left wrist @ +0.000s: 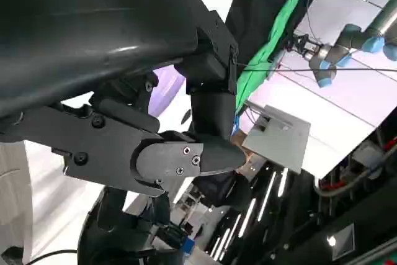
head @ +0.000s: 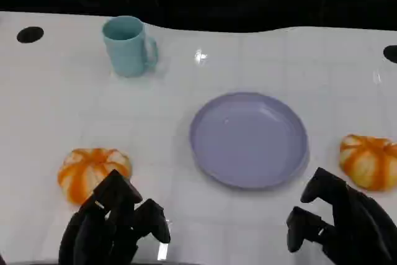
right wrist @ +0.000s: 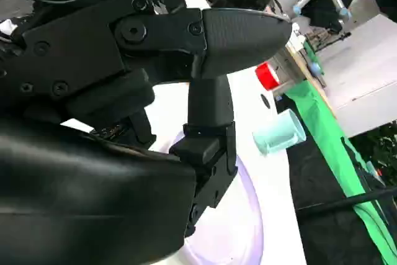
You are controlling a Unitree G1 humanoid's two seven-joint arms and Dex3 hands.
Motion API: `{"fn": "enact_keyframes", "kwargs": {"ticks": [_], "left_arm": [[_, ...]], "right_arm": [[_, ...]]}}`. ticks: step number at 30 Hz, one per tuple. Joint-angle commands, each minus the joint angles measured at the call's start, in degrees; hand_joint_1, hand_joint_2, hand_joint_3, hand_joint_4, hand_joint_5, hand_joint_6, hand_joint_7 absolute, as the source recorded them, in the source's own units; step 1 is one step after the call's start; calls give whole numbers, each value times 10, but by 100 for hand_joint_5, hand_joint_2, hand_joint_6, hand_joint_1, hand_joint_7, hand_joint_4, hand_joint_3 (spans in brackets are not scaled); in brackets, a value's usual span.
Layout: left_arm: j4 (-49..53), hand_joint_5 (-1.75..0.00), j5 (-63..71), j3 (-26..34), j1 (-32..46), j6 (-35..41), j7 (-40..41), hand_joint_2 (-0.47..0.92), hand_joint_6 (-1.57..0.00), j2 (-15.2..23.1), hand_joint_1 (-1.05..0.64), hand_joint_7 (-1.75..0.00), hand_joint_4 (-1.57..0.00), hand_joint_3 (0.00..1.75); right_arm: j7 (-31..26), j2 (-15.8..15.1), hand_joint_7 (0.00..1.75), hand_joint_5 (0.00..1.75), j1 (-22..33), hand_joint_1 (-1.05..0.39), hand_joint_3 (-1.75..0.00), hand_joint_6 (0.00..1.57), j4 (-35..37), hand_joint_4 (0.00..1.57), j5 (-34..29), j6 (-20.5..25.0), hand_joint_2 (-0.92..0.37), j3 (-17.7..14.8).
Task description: Grasp the bread from the table and place it into the plate.
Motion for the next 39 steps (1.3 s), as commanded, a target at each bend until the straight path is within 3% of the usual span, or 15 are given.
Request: {"fn": "enact_keyframes", "kwargs": {"ticks": [1,17,19,23,24,25,30,31,33,36,39], "left_arm": [[-7,-175,1,3,3,1,5,92,-57,7,-53,-175,-80,38],[-20,-175,50,-2,8,-25,29,92,-56,11,-53,-175,-81,37],[-25,-175,71,-6,11,-38,35,92,-57,15,-54,-156,-72,36],[-32,-175,85,-8,11,-49,40,92,-58,19,-55,-150,-69,36],[-37,-160,91,-8,10,-54,42,92,-61,22,-56,-124,-68,31],[-40,-154,95,-9,10,-57,43,92,-63,23,-57,-112,-67,29],[-57,-148,144,-13,11,-87,60,92,-66,38,-57,-100,-67,27],[-69,-128,179,-15,12,-107,71,92,-66,48,-55,-70,-60,23],[-90,-112,244,-19,15,-137,92,92,-67,67,-54,-43,-54,20],[-116,-97,315,-23,21,-154,119,92,-65,95,-53,-23,-48,19],[-158,-61,388,-24,30,-144,144,92,-55,127,-51,-4,-40,14]], "right_arm": [[1,-5,175,175,4,-57,-45,53,-4,80,2,-5,-92,-4],[0,-5,175,175,5,-56,-44,52,-6,79,7,1,-92,-6],[1,-6,175,175,5,-56,-45,51,-7,77,4,-1,-92,-5],[0,-6,175,175,6,-56,-45,50,-7,76,4,-1,-92,-4],[0,-6,175,175,6,-56,-45,51,-7,78,3,-1,-92,-4],[0,-6,175,175,6,-56,-45,52,-7,78,3,-1,-92,-4],[-1,-5,175,175,6,-56,-44,52,-8,79,3,-1,-92,-3],[-1,-5,175,175,6,-57,-45,51,-9,77,2,-1,-92,-3],[-2,-5,175,175,6,-57,-45,50,-9,76,1,-2,-92,-2],[-2,-4,175,175,6,-57,-45,50,-9,76,0,-3,-92,-1],[-3,-3,175,175,7,-56,-46,50,-10,76,1,-2,-92,0]]}}
